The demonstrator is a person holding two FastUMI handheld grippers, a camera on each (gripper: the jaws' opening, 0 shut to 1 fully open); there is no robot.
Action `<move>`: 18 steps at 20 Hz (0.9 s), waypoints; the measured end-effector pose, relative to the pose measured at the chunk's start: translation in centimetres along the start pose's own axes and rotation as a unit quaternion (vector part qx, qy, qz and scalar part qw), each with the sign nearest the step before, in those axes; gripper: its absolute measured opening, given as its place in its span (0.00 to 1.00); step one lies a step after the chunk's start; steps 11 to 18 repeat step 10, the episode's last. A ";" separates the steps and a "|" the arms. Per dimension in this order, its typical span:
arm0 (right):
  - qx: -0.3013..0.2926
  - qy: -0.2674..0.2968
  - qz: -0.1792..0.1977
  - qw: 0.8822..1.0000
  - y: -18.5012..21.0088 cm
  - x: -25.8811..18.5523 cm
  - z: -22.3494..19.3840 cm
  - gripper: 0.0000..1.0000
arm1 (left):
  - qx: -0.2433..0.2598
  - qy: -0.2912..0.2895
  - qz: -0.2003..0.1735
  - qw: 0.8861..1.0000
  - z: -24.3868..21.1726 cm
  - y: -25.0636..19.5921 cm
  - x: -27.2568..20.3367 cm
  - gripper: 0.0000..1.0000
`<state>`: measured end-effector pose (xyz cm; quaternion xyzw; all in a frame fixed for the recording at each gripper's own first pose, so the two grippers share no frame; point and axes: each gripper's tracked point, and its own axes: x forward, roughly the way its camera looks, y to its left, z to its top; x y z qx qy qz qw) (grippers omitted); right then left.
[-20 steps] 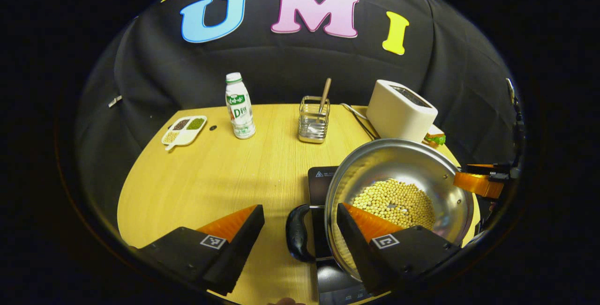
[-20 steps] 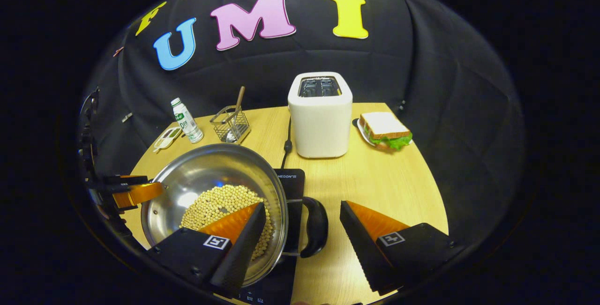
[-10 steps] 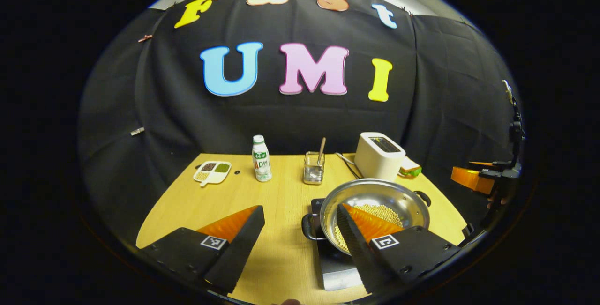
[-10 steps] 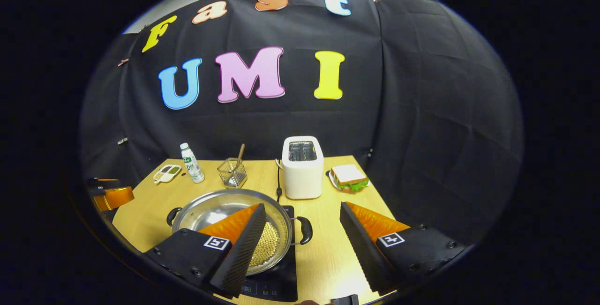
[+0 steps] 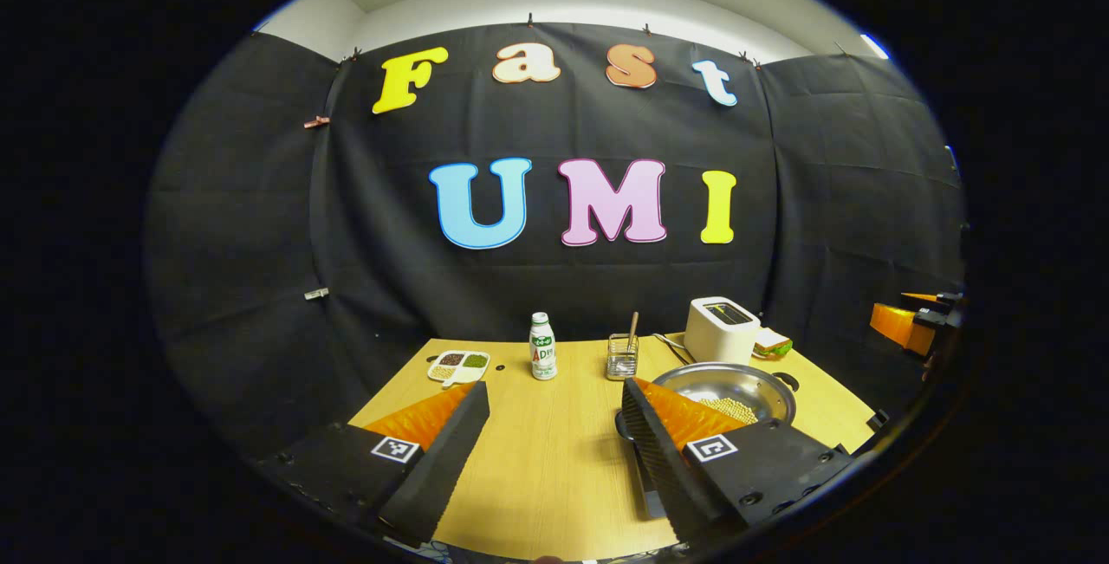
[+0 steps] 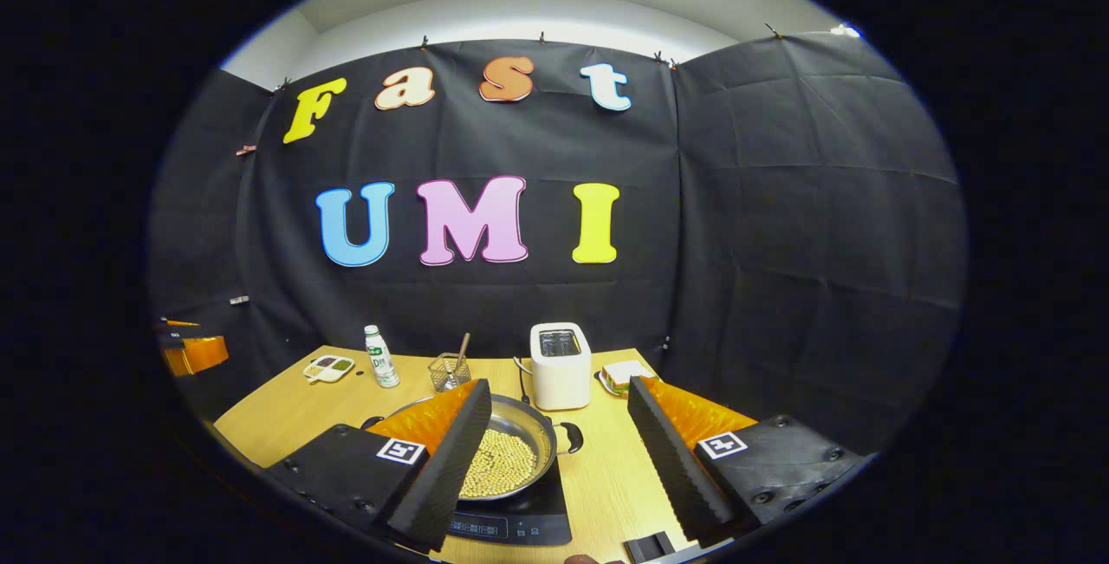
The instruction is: First push the handle of the pot to place it horizontally, then grasp the pot with both hands and set it on the induction cooktop.
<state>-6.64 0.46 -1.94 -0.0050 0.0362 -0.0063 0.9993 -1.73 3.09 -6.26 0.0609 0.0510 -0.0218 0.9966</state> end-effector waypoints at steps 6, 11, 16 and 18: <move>-0.004 -0.023 -0.006 1.000 -0.1 -4.0 0.4 0.98 | 0.002 -0.009 0.005 1.000 -0.9 1.3 -4.3 0.95; -0.005 -0.026 -0.019 0.999 -0.7 -4.6 0.4 0.98 | -0.012 -0.012 0.014 1.000 -1.5 2.2 -5.6 0.96; -0.005 -0.026 -0.019 0.999 -0.7 -4.6 0.4 0.98 | -0.012 -0.012 0.014 1.000 -1.5 2.2 -5.6 0.96; -0.005 -0.026 -0.019 0.999 -0.7 -4.6 0.4 0.98 | -0.012 -0.012 0.014 1.000 -1.5 2.2 -5.6 0.96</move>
